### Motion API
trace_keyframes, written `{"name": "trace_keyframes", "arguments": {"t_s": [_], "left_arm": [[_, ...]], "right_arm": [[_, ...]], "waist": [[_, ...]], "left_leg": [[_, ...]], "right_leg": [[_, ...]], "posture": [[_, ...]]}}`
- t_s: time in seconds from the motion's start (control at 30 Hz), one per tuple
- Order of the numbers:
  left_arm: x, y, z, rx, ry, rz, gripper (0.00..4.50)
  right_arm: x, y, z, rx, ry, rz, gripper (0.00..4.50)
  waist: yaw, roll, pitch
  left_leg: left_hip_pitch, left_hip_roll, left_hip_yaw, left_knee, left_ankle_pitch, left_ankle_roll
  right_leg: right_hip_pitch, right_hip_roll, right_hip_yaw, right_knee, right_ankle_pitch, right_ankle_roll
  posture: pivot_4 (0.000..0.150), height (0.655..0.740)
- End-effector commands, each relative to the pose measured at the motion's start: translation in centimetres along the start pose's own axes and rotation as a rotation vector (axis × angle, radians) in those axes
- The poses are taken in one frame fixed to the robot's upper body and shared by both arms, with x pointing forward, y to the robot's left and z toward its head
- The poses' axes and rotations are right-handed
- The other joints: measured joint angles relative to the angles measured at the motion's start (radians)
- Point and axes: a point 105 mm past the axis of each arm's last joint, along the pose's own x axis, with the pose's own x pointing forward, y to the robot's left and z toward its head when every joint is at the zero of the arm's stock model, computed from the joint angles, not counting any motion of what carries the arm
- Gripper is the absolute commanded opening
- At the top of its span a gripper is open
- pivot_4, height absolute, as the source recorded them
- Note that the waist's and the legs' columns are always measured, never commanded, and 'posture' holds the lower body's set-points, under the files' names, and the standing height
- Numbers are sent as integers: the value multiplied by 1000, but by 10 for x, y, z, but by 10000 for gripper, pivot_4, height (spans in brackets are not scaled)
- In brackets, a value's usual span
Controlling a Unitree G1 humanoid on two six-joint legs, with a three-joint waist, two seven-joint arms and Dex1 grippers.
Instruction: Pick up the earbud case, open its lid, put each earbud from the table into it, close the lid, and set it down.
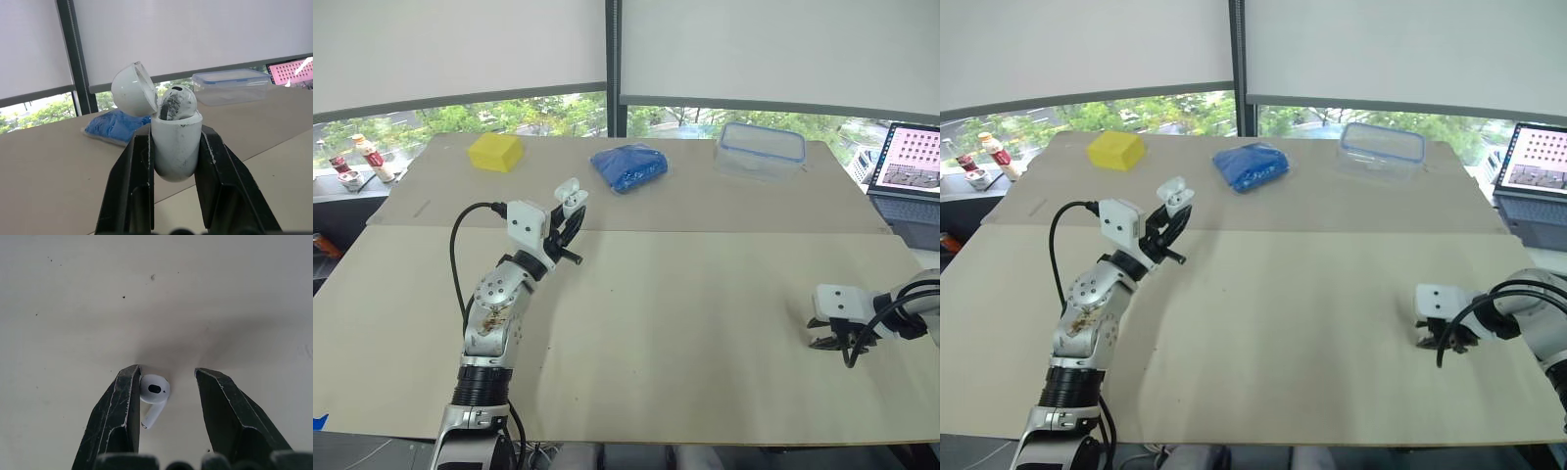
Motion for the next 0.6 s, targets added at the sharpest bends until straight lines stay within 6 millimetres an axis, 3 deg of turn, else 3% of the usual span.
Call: {"name": "trace_keyframes", "arguments": {"t_s": [0.03,0.6], "left_arm": [[3,-1,16,18,-56,-8,6138],[1,-1,15,17,-50,-6,6138]], "right_arm": [[1,7,-16,34,63,31,20159],[-2,6,-22,-7,102,63,20159]], "waist": [[1,0,0],[2,0,0]], "left_leg": [[0,0,0,0,0,0],[0,0,0,0,0,0]], "right_leg": [[0,0,0,0,0,0],[0,0,0,0,0,0]], "posture": [[1500,7400],[1500,7400]]}}
